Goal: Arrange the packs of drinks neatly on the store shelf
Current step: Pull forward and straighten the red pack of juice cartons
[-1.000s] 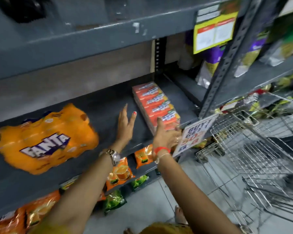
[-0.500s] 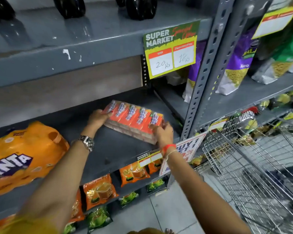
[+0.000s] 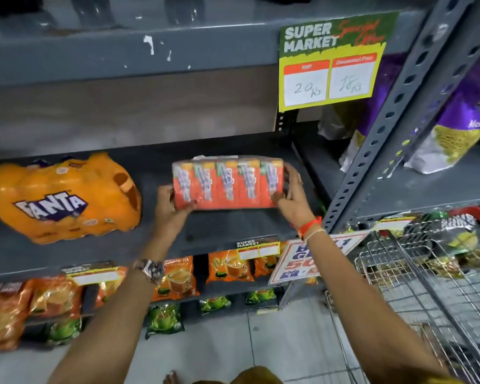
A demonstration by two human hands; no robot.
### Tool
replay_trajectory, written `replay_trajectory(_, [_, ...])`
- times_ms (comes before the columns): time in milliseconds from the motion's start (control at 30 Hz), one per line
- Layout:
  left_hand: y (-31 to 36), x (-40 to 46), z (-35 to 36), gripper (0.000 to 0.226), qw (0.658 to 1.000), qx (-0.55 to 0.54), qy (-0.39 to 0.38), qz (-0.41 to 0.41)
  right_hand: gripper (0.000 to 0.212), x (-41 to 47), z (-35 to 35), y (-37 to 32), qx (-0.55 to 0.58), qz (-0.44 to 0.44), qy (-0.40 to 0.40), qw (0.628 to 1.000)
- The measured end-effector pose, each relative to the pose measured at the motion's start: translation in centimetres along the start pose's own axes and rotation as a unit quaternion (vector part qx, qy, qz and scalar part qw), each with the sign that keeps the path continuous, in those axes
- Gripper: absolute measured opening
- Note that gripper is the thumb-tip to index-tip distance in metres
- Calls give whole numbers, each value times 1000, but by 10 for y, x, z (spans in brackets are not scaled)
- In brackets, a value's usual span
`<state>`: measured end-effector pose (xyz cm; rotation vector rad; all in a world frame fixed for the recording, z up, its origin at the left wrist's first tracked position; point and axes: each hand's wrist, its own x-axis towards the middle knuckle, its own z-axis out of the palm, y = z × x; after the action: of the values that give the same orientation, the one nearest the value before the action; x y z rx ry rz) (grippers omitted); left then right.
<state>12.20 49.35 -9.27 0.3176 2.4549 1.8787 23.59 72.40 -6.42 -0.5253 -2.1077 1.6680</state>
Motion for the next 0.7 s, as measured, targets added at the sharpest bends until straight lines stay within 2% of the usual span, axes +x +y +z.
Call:
replay_trajectory(100, [-22,-30,7,43,998,-1,53,40,76,-11,8,7,-40,-66,35,996])
replay_trajectory(200, [-27,-44,11,38,994,7,87,65,74,-11,13,8,-33,-66,42,996])
replay_trajectory(300, [-19,-49,12,46,996,-16,77,50,65,-4,11,7,56,-30,16,998])
replay_trajectory(367, [-16,-59,17,55,989,-19,144,19,57,5,9,4,121,16,20,992])
replay_trajectory(433, [-13,-76,26,48,978,-36,205,7,53,17,9,3,195,69,11,978])
replay_trajectory(467, [-9,-84,31,41,980,-44,193,14,51,22,9,2,208,92,3,974])
replay_trajectory(533, [-2,-92,41,35,992,-70,107,13,39,28,10,1,200,120,-2,972])
replay_trajectory(567, [1,-92,46,39,994,-88,67,2,29,29,10,1,195,124,7,973])
replay_trajectory(633, [9,-88,49,44,992,-120,37,-27,14,25,8,1,191,118,32,974])
replay_trajectory(700, [11,-81,47,51,991,-123,10,-60,15,15,9,1,195,108,66,973])
